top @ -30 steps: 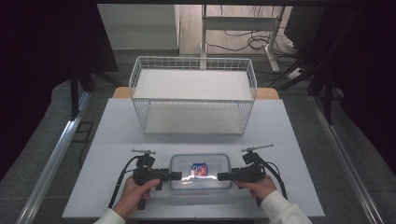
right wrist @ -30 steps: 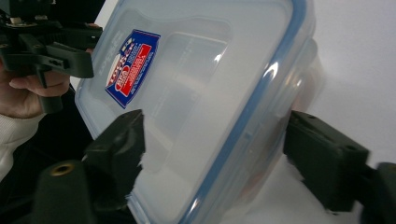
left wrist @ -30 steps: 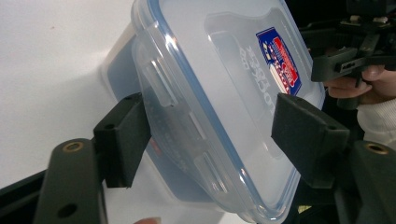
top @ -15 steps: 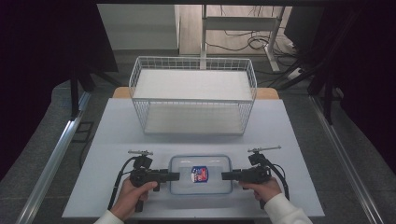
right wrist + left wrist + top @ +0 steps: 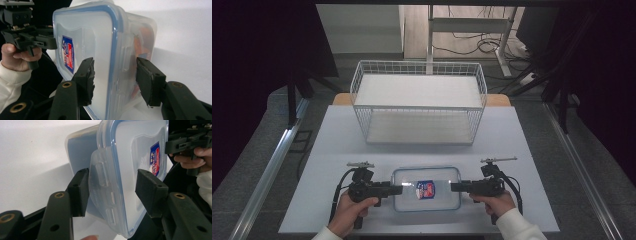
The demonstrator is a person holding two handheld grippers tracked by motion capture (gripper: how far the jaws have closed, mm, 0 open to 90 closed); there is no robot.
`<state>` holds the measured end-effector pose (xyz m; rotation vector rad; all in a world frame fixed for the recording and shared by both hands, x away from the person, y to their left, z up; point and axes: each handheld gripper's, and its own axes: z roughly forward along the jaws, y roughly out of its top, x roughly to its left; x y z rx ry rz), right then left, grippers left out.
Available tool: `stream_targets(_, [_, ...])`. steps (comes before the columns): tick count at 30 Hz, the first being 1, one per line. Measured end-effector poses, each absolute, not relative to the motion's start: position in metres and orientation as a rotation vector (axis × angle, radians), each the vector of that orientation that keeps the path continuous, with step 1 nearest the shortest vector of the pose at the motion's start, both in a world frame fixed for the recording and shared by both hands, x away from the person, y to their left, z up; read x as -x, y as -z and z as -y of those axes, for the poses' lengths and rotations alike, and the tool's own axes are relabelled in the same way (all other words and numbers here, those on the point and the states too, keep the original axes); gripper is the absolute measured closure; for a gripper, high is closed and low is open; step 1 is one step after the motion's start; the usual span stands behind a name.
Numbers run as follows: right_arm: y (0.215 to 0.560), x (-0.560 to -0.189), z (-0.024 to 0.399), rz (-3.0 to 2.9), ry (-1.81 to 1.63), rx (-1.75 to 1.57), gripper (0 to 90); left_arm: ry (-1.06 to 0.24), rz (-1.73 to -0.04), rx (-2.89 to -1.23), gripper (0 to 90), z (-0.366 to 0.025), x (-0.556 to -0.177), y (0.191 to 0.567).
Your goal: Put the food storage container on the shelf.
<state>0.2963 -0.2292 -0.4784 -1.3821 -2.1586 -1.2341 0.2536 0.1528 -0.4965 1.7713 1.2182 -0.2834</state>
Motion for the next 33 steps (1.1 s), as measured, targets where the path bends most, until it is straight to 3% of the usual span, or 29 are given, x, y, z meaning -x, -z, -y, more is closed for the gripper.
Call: stream_targets(33, [0.464, -0.304, 0.224, 2.263, 1.303, 1.333, 50.4, 0.255, -1.187, -1.769, 47.5, -0.158, -0.268, 0.488])
